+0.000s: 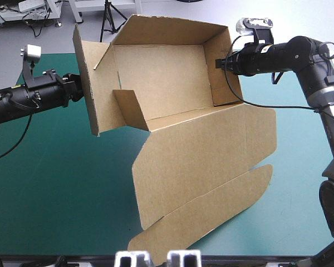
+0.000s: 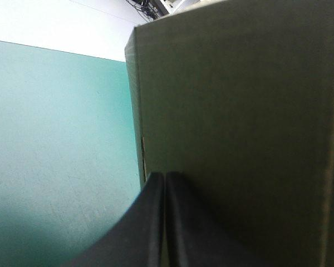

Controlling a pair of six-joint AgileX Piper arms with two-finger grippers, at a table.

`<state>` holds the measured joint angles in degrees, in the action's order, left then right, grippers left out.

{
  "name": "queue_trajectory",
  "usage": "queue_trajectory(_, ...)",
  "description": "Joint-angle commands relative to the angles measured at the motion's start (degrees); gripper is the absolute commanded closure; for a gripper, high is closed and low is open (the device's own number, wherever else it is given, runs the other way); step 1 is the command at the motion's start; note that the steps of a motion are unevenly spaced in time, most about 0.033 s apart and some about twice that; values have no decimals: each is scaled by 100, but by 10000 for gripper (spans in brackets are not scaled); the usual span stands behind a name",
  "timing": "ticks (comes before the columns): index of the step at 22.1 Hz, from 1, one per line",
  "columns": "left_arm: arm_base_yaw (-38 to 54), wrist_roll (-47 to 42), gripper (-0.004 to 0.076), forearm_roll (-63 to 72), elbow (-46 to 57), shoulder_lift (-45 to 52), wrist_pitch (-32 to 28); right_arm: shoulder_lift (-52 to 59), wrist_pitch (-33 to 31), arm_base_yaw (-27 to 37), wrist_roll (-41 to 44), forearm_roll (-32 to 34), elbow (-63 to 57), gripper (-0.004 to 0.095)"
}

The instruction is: Fold the box

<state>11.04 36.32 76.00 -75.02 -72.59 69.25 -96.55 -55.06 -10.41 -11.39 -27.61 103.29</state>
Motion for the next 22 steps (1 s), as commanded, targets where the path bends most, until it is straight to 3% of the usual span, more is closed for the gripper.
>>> queue_trajectory(1, -85, -21, 721, 683, -166, 200, 478, 238, 221, -23, 166, 181, 183, 924)
queue_trajectory(9, -59, 60, 721, 524, -166, 200, -45, 238, 128, -23, 297, 552, 183, 925)
queue_trajectory(22, -59, 234, 721, 265, -166, 161, -223, 238, 182, -23, 316, 408, 183, 925)
